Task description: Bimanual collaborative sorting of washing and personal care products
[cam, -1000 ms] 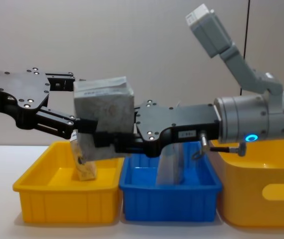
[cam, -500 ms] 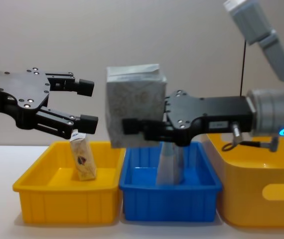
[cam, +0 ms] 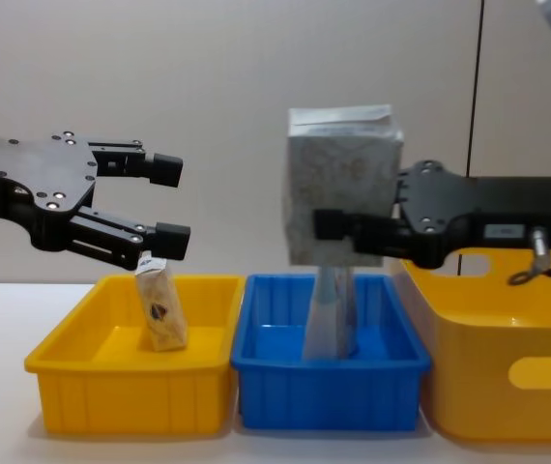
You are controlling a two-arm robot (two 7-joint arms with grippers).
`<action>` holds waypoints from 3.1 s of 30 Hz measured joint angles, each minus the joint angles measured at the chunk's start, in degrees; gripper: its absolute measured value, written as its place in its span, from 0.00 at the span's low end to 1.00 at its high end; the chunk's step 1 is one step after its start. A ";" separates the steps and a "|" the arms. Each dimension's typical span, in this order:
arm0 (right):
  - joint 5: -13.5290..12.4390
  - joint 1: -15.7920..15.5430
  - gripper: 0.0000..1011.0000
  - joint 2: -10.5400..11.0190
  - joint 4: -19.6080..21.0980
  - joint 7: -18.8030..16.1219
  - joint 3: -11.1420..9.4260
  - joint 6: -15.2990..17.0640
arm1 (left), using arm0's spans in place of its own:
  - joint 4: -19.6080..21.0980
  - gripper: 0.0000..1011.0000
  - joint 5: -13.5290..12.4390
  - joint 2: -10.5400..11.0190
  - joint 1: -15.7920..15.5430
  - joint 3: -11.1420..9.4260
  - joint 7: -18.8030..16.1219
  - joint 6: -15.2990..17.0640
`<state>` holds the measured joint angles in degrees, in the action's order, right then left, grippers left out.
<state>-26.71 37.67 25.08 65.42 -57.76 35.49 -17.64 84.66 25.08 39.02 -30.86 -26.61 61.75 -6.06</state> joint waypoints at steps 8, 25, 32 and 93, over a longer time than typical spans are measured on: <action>0.48 -3.26 0.35 2.90 3.93 5.86 -2.39 0.85 | 0.00 0.99 0.00 0.00 0.00 0.00 0.00 0.00; 2.97 -8.85 0.35 5.75 8.45 17.96 -7.15 2.31 | 0.00 0.99 0.00 0.00 0.00 0.00 0.00 0.00; 4.71 -10.92 0.35 5.97 9.46 24.02 -9.16 3.10 | 0.00 0.99 0.00 0.00 0.00 0.00 0.00 0.00; 16.81 8.92 0.35 -9.58 -28.44 38.47 -10.59 -4.46 | 0.00 0.99 0.00 0.00 0.00 0.00 0.00 0.00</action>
<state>-9.90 46.59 15.49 36.98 -19.29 24.90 -22.09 84.66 25.08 39.02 -30.86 -26.61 61.76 -6.06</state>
